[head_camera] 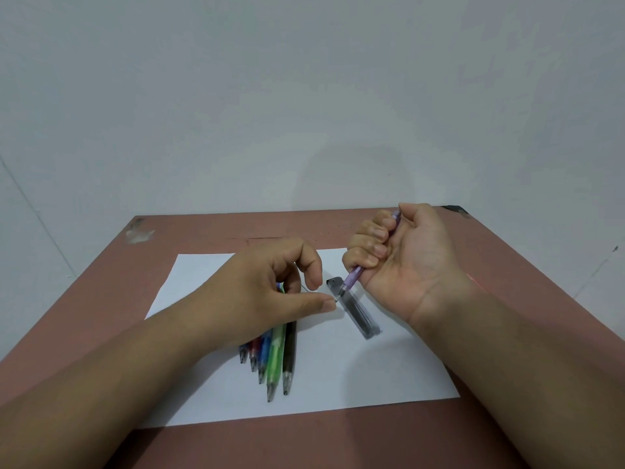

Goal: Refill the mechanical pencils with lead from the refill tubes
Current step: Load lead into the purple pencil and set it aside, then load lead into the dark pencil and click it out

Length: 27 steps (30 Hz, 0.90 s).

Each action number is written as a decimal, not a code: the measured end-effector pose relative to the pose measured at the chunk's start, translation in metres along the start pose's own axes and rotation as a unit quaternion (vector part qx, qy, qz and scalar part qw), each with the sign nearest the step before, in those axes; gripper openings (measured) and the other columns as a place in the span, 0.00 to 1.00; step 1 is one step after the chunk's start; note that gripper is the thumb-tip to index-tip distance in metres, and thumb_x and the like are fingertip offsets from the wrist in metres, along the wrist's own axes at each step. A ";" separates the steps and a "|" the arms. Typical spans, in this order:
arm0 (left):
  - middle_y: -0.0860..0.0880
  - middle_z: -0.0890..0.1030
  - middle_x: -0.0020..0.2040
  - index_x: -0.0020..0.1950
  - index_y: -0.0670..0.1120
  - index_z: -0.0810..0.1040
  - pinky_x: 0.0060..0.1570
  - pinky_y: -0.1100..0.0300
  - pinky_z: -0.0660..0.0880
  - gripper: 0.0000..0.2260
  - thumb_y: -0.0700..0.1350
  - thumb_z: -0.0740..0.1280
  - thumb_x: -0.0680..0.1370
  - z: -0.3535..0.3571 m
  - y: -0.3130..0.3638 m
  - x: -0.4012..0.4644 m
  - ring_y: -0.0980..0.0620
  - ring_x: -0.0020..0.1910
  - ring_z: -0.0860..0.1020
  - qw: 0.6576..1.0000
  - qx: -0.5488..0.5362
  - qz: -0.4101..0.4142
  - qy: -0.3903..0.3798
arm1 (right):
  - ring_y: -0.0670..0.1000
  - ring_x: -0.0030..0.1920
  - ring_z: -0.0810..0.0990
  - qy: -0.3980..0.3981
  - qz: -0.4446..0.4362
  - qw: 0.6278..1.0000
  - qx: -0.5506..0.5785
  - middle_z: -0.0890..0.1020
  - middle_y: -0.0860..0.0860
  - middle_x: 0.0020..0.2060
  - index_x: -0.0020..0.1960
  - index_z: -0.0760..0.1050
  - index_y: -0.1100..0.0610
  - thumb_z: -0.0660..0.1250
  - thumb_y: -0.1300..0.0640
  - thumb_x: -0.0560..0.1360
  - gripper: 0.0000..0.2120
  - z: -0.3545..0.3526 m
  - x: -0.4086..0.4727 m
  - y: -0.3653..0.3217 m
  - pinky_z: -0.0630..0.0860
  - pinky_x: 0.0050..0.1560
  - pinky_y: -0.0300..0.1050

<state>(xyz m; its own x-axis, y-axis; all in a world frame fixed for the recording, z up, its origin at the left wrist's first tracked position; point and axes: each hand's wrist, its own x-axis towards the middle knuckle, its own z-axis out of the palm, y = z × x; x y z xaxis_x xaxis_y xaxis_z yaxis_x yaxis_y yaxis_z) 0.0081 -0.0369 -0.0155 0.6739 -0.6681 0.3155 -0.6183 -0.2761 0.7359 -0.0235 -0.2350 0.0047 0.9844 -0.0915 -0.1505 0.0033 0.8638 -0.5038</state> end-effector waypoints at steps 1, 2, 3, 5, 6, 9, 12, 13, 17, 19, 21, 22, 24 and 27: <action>0.53 0.74 0.31 0.42 0.56 0.76 0.35 0.59 0.71 0.12 0.59 0.75 0.68 0.000 -0.001 0.000 0.54 0.30 0.71 1.000 0.002 0.008 0.006 | 0.48 0.22 0.58 -0.001 0.000 1.000 0.003 0.61 0.49 0.27 0.31 0.63 0.55 0.54 0.50 0.78 0.18 0.000 0.000 0.000 0.58 0.25 0.38; 0.53 0.74 0.31 0.42 0.56 0.76 0.34 0.60 0.71 0.12 0.59 0.75 0.68 0.000 -0.001 0.001 0.54 0.30 0.71 1.000 0.003 0.012 0.011 | 0.48 0.22 0.58 -0.002 0.001 1.000 0.005 0.61 0.49 0.27 0.30 0.63 0.55 0.54 0.50 0.78 0.19 0.000 -0.001 0.000 0.58 0.25 0.38; 0.53 0.75 0.31 0.42 0.56 0.76 0.34 0.60 0.71 0.12 0.59 0.76 0.68 0.000 -0.001 0.001 0.54 0.30 0.71 1.000 0.003 0.015 0.015 | 0.48 0.22 0.59 -0.003 0.002 1.000 0.007 0.62 0.49 0.27 0.30 0.62 0.55 0.54 0.49 0.78 0.19 0.000 -0.001 0.000 0.58 0.24 0.38; 0.53 0.75 0.30 0.42 0.55 0.76 0.33 0.63 0.71 0.13 0.58 0.76 0.68 -0.001 -0.001 0.000 0.56 0.29 0.72 0.999 0.006 0.023 0.024 | 0.48 0.22 0.59 -0.005 0.004 1.000 0.012 0.62 0.49 0.27 0.30 0.62 0.55 0.54 0.48 0.78 0.20 0.001 -0.001 0.001 0.59 0.24 0.38; 0.54 0.74 0.30 0.42 0.55 0.76 0.33 0.64 0.70 0.13 0.58 0.76 0.68 -0.001 -0.001 0.000 0.57 0.29 0.71 0.999 0.007 0.027 0.029 | 0.48 0.22 0.60 -0.007 0.006 1.000 0.015 0.62 0.49 0.27 0.30 0.62 0.55 0.54 0.48 0.78 0.20 0.001 -0.001 0.001 0.60 0.24 0.37; 0.57 0.74 0.30 0.40 0.55 0.75 0.32 0.69 0.68 0.13 0.58 0.75 0.67 0.000 0.002 -0.001 0.58 0.28 0.71 0.998 0.012 0.041 0.051 | 0.47 0.22 0.61 -0.017 0.006 1.000 0.022 0.63 0.48 0.28 0.31 0.63 0.55 0.55 0.46 0.80 0.22 0.001 0.000 0.001 0.61 0.24 0.37; 0.62 0.74 0.30 0.40 0.52 0.75 0.31 0.72 0.66 0.13 0.57 0.74 0.68 0.000 0.003 0.000 0.59 0.28 0.70 0.995 0.029 0.072 0.070 | 0.48 0.25 0.65 -0.045 0.000 0.999 0.023 0.66 0.49 0.30 0.36 0.69 0.57 0.56 0.44 0.83 0.22 0.001 0.000 0.003 0.67 0.26 0.39; 0.63 0.74 0.31 0.40 0.51 0.75 0.31 0.72 0.65 0.12 0.56 0.74 0.69 -0.001 0.003 0.000 0.60 0.28 0.70 0.993 0.040 0.078 0.076 | 0.48 0.27 0.67 -0.052 -0.003 0.998 0.019 0.68 0.50 0.31 0.40 0.72 0.58 0.57 0.46 0.84 0.20 0.001 0.000 0.004 0.70 0.27 0.40; 0.65 0.73 0.33 0.41 0.53 0.75 0.31 0.72 0.66 0.12 0.58 0.72 0.71 -0.004 0.000 0.000 0.59 0.30 0.71 0.990 0.073 0.089 0.087 | 0.52 0.33 0.79 -0.046 -0.035 0.996 -0.072 0.75 0.54 0.34 0.62 0.77 0.66 0.63 0.61 0.82 0.12 0.005 -0.002 0.011 0.83 0.40 0.49; 0.65 0.73 0.35 0.41 0.53 0.75 0.32 0.72 0.66 0.11 0.56 0.74 0.71 -0.006 -0.003 0.001 0.58 0.30 0.71 0.984 0.106 0.113 0.087 | 0.52 0.35 0.79 -0.026 -0.048 0.992 -0.117 0.74 0.54 0.35 0.65 0.77 0.65 0.65 0.63 0.81 0.13 0.004 -0.001 0.015 0.84 0.45 0.53; 0.66 0.73 0.38 0.43 0.54 0.75 0.33 0.71 0.67 0.12 0.56 0.75 0.71 -0.007 -0.005 0.002 0.57 0.32 0.71 0.977 0.144 0.135 0.078 | 0.51 0.35 0.79 -0.002 -0.058 0.983 -0.173 0.74 0.54 0.35 0.62 0.78 0.63 0.67 0.61 0.81 0.12 0.002 -0.001 0.016 0.84 0.44 0.51; 0.67 0.74 0.40 0.44 0.55 0.75 0.33 0.69 0.69 0.12 0.58 0.75 0.72 -0.008 -0.006 0.003 0.56 0.34 0.72 0.976 0.153 0.141 0.073 | 0.51 0.35 0.79 0.010 -0.064 0.975 -0.211 0.75 0.54 0.36 0.60 0.80 0.62 0.68 0.60 0.80 0.10 0.001 -0.002 0.015 0.83 0.42 0.49; 0.65 0.76 0.44 0.47 0.58 0.74 0.34 0.64 0.73 0.12 0.61 0.73 0.72 -0.008 -0.005 0.002 0.53 0.37 0.75 0.974 0.159 0.147 0.062 | 0.49 0.34 0.80 0.028 -0.081 0.957 -0.278 0.78 0.54 0.39 0.58 0.81 0.59 0.71 0.60 0.79 0.09 -0.001 -0.003 0.014 0.80 0.39 0.45; 0.63 0.78 0.52 0.55 0.62 0.74 0.39 0.62 0.76 0.15 0.65 0.70 0.73 -0.008 0.008 0.001 0.53 0.46 0.78 0.976 0.165 0.139 0.040 | 0.48 0.33 0.79 0.038 -0.114 0.942 -0.314 0.81 0.53 0.40 0.61 0.80 0.59 0.72 0.61 0.78 0.13 0.003 -0.005 0.006 0.79 0.36 0.42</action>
<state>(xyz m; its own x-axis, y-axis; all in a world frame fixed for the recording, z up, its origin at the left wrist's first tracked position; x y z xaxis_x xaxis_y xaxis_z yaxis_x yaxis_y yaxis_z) 0.0070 -0.0337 -0.0047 0.4827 -0.6965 0.5309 -0.8694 -0.3080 0.3864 -0.0283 -0.2282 0.0047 0.9553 -0.2946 -0.0260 0.0844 0.3558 -0.9308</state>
